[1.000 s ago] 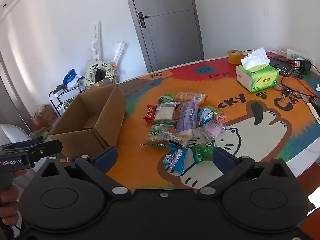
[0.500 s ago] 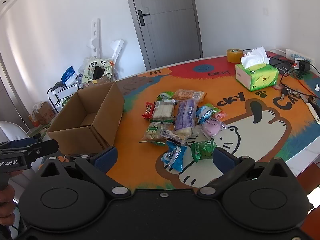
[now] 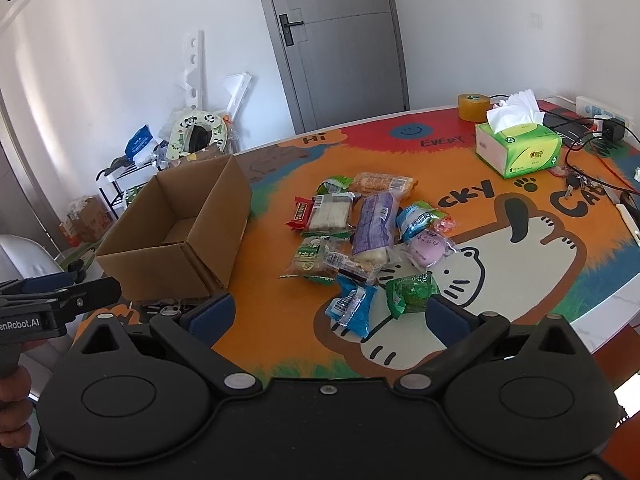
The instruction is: Organize snacks
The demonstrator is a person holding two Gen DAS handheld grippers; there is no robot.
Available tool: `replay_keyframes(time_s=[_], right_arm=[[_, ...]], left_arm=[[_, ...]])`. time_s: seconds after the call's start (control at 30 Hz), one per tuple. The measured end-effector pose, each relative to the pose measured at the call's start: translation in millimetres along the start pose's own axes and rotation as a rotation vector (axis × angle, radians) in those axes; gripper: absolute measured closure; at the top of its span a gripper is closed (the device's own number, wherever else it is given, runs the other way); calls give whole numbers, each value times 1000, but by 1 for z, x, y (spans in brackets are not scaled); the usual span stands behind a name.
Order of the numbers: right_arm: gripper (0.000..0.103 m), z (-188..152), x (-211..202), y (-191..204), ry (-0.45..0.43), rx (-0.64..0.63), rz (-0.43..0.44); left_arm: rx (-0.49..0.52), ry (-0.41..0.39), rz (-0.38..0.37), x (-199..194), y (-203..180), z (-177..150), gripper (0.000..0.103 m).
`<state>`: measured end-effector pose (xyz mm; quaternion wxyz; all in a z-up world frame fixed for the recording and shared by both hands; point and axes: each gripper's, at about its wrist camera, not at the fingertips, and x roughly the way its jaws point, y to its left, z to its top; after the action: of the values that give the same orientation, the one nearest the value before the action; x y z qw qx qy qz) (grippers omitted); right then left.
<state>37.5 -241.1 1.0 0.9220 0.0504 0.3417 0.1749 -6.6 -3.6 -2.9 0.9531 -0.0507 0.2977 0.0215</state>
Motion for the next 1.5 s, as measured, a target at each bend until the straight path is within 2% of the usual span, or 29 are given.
replay_keyframes(time_s=[1.5], right_arm=[[0,-6,8,4,12,-7,14]], left_arm=[[-15,8,-9,6,10,-4,1]])
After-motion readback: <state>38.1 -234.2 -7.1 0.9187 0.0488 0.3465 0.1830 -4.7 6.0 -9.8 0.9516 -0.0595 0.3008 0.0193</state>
